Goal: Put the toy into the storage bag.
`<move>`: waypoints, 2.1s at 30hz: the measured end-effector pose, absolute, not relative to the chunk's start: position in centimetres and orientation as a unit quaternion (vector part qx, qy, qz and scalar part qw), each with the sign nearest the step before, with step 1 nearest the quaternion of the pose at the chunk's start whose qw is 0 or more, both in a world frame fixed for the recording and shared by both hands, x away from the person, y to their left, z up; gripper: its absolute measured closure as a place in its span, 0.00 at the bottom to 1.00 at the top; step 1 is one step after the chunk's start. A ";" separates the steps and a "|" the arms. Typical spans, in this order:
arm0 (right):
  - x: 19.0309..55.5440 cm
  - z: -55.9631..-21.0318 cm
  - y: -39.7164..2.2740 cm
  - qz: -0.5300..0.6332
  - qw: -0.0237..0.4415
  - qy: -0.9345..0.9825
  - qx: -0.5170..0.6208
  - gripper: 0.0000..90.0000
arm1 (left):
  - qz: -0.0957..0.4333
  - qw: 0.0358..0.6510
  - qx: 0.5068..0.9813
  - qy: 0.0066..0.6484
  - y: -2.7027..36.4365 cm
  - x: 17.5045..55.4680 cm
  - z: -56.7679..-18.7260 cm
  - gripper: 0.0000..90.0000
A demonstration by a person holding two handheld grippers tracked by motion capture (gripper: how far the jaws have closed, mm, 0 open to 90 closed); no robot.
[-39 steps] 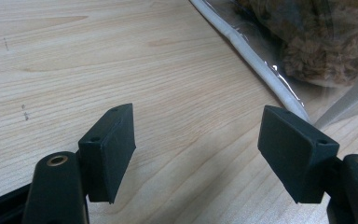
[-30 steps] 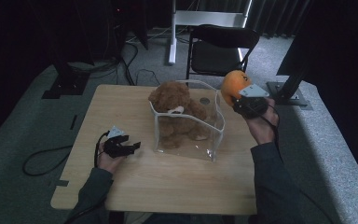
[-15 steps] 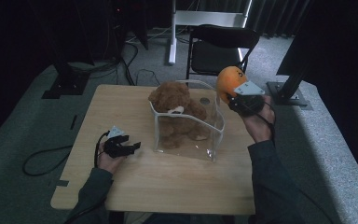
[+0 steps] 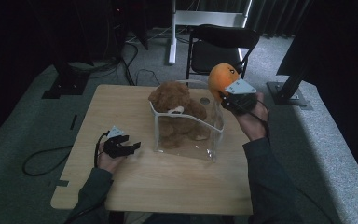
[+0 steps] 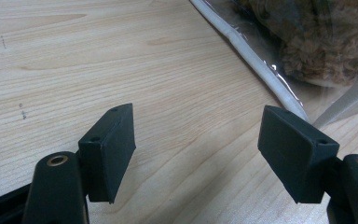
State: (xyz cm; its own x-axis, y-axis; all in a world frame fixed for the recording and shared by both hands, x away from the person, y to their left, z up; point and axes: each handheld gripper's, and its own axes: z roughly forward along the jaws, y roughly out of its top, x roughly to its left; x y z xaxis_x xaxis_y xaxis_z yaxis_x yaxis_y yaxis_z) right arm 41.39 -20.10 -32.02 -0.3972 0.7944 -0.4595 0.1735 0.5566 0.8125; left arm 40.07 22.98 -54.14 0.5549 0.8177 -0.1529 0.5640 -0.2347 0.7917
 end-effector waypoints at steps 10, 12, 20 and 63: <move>41.4 -31.8 -18.6 0.351 0.447 0.765 0.302 0.55 | 0.149 0.427 0.772 0.448 23.0 40.1 -54.1 0.31; 41.5 -31.6 -18.3 0.351 0.448 0.766 0.297 0.55 | 0.149 0.427 0.772 0.448 23.0 40.1 -54.1 0.31; 41.5 -31.5 -16.5 0.355 0.445 0.774 0.277 0.55 | 0.149 0.427 0.772 0.448 23.0 40.1 -54.1 0.31; 41.7 -32.9 -13.8 0.373 0.399 0.799 0.252 0.55 | 0.147 0.427 0.771 0.449 23.0 40.1 -54.1 0.31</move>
State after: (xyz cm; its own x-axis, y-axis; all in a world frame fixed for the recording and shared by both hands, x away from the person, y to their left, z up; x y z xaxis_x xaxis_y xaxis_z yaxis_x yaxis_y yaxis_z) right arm 41.69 -13.79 -32.90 -0.5544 0.7007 -0.4490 0.1051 0.5942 0.7974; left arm 40.08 22.99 -54.14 0.5536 0.8178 -0.1572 0.5667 -0.2316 0.7907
